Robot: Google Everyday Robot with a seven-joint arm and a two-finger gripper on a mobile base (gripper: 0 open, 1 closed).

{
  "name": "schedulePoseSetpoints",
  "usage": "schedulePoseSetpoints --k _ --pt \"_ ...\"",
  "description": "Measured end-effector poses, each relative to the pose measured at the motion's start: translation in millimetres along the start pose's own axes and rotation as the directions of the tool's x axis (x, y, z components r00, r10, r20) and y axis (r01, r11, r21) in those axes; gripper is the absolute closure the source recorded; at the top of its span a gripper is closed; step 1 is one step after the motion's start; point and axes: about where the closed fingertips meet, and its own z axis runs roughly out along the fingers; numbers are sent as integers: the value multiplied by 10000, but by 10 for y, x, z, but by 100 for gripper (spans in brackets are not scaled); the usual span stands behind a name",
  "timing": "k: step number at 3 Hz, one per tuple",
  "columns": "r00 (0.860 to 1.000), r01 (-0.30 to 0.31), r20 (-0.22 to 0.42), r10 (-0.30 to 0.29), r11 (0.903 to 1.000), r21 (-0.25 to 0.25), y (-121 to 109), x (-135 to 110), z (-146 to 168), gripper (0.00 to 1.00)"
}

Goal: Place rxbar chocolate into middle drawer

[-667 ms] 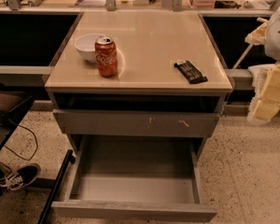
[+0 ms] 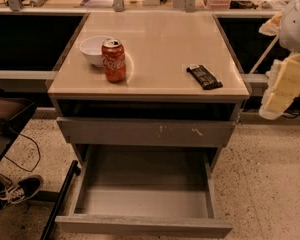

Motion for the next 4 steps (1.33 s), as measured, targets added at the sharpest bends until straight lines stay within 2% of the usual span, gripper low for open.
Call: schedulePoseSetpoints --k 1,2,3,4 --pt "9999 100 82 -100 9999 60 -360 -53 121 0" --pt "9990 41 -446 -32 9998 199 -1042 -138 423 0" --pt "9990 41 -444 -32 9998 199 -1042 -138 424 0" --pt "10000 38 44 -39 9998 201 -1229 -149 569 0"
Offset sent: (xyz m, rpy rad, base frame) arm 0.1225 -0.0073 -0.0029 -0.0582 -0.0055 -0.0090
